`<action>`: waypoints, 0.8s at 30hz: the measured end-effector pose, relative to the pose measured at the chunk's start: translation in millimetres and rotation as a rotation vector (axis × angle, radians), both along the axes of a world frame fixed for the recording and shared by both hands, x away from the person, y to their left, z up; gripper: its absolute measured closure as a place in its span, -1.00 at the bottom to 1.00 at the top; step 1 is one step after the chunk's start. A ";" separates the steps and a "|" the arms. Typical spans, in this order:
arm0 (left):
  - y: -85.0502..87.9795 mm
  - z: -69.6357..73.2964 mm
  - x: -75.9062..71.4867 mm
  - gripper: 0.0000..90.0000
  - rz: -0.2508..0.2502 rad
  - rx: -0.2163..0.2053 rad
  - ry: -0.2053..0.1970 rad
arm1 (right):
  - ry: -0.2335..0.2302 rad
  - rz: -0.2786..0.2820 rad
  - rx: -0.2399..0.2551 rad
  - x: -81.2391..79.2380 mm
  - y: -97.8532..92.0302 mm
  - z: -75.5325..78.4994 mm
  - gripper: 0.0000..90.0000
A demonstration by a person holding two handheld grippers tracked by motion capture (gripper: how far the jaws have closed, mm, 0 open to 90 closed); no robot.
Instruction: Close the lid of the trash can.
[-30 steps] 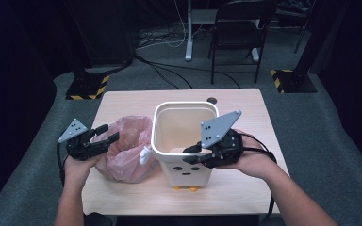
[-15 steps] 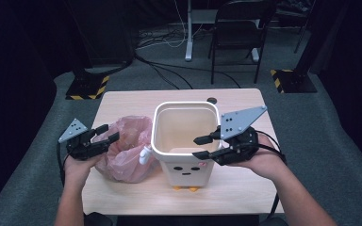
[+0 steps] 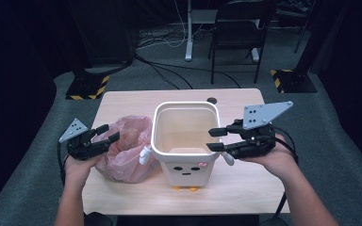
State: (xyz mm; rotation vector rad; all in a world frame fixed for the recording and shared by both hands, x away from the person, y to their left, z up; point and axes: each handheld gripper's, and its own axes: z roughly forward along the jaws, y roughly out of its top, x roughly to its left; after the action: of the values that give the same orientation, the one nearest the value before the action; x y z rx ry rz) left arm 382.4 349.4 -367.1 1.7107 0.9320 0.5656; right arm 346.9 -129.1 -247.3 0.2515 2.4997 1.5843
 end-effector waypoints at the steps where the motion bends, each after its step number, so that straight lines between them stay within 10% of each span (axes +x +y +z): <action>1: 0.2 0.0 0.2 -0.12 -0.001 0.001 -0.001 | 0.004 -0.008 0.009 0.9 -3.2 -1.2 0.27; 24: -0.2 -1.8 1.8 -0.13 -0.001 0.007 0.004 | 0.045 -0.250 0.142 16.0 -66.5 -41.2 0.11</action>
State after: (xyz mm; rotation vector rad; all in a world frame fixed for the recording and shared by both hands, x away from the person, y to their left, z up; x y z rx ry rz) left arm 384.2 349.2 -368.9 1.7190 0.9328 0.5655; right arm 362.8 -195.6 -288.5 0.5996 2.2813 1.6666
